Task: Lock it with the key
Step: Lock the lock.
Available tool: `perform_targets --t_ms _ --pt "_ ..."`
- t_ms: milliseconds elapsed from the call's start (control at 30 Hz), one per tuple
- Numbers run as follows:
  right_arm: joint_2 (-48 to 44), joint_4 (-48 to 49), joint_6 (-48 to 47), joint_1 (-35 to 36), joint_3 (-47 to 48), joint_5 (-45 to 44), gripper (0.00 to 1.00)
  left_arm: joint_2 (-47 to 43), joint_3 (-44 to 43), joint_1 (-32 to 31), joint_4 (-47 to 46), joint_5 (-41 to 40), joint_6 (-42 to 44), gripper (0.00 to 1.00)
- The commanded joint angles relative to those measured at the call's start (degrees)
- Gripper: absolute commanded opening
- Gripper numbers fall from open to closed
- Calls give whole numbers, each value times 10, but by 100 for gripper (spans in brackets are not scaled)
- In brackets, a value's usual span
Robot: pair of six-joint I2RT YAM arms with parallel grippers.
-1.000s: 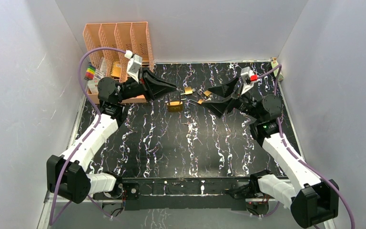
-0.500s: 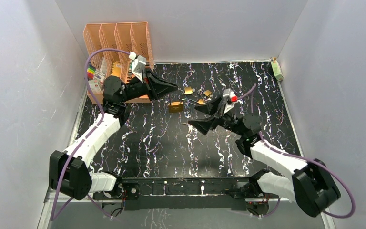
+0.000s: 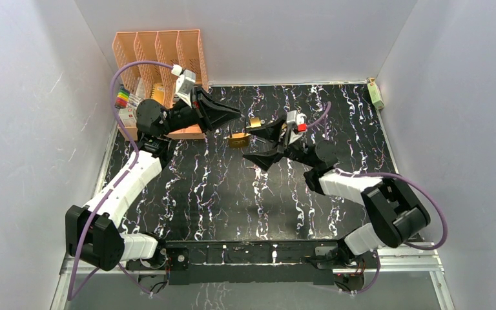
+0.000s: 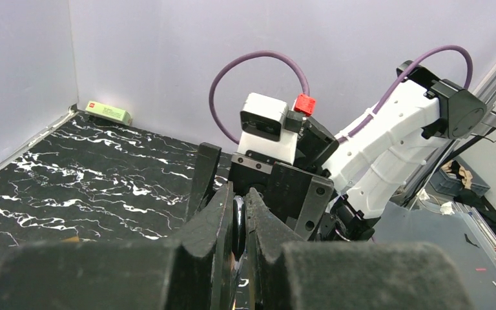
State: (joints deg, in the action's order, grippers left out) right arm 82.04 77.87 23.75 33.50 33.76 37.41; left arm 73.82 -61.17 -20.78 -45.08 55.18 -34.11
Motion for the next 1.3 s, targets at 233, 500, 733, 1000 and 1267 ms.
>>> perform_targets --t_ms 233,500,733,1000,1267 --pt "65 24 18 27 141 119 83 -23 -30 2 -39 0 0 0" --pt "88 -70 -15 42 192 210 0 -30 -27 2 -34 -11 14 0" --pt "-3 -302 -102 42 200 170 0 -56 -45 18 61 -23 65 0" --pt "-15 -992 -314 37 445 195 0 -66 -180 33 430 42 297 81" --pt "-23 -1203 -388 37 522 201 0 9 -312 33 785 132 493 77"
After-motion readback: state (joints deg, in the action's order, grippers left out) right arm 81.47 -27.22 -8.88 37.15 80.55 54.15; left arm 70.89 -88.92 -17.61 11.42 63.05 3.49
